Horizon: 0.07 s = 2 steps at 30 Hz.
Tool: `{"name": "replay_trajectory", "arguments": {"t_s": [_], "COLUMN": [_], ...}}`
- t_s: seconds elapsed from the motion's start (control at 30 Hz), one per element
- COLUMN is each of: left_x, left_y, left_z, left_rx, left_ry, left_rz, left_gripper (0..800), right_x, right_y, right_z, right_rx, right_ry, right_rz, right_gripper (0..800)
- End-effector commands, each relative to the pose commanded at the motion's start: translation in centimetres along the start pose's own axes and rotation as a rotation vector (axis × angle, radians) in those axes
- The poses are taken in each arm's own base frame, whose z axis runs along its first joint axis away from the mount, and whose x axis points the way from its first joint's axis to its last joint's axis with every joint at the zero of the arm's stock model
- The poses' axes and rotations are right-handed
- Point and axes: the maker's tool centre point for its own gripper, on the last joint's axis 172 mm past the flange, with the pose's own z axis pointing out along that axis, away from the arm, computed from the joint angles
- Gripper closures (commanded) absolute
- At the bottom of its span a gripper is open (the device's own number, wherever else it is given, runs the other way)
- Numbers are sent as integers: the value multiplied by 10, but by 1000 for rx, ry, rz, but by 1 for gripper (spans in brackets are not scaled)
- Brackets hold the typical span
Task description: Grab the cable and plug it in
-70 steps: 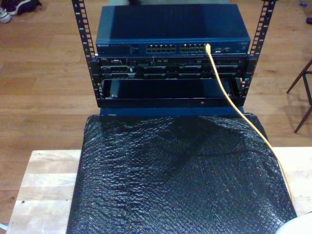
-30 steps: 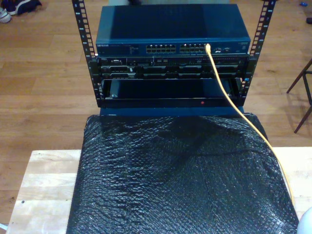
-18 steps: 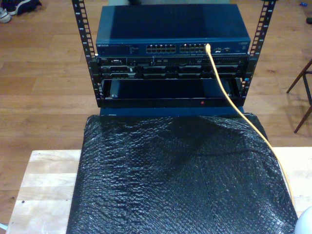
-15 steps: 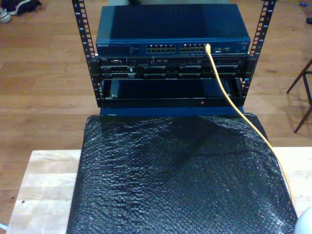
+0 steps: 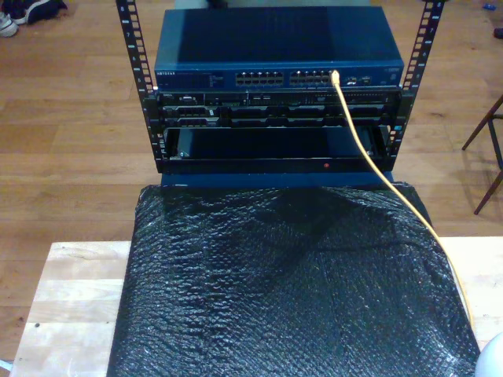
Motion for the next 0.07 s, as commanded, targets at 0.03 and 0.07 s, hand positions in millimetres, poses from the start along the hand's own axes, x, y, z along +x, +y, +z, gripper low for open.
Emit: {"name": "replay_trajectory", "arguments": {"t_s": [0.03,0.07], "left_x": [-1,0], "left_y": [0,0], "left_z": [-1,0], "left_rx": [0,1], "left_ry": [-2,0], "left_rz": [0,-1], "left_gripper": [0,0], "right_x": [0,0], "right_y": [0,0], "right_z": [0,0], "right_rx": [0,0], "right_ry": [2,0], "right_rz": [0,0], "right_gripper": [0,0]}}
